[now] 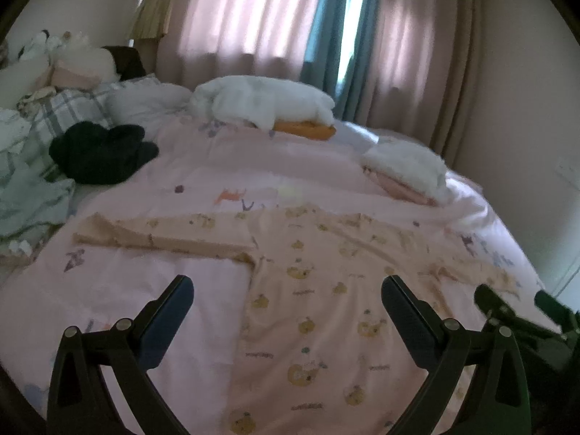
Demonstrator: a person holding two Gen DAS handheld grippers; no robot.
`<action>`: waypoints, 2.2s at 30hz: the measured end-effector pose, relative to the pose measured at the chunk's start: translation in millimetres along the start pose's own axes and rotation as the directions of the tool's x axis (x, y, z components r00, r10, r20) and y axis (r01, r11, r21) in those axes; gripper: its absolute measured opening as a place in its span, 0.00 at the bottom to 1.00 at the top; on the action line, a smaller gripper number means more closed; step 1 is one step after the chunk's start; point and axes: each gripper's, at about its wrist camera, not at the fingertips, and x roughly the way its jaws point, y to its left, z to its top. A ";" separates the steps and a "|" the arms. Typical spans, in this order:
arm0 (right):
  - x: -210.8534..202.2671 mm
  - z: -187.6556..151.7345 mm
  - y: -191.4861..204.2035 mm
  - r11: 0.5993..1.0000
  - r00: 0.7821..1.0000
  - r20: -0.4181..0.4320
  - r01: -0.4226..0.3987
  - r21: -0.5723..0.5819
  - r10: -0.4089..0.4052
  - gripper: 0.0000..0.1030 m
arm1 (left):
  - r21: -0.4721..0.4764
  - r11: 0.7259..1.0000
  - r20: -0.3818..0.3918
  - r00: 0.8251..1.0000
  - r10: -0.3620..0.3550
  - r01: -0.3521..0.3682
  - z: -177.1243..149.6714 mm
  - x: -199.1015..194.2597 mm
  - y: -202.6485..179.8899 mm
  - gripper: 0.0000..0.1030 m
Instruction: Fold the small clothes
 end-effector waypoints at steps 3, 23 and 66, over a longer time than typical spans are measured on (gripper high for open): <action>-3.0 -0.7 0.2 1.000 1.000 0.007 -0.010 -0.007 0.010 1.00 | 0.043 0.999 0.006 1.000 0.012 -0.012 -3.8 -4.1 -4.5 0.99; 0.8 -5.0 5.2 0.997 0.997 -0.013 -0.079 -0.024 0.079 1.00 | -0.048 0.997 0.021 0.998 0.065 -0.064 -5.4 -13.4 7.7 0.99; 8.3 -4.6 -12.3 0.999 0.999 -0.028 -0.042 -0.001 0.042 1.00 | -0.017 1.000 -0.109 0.994 -0.018 0.016 -16.1 10.8 -5.5 0.99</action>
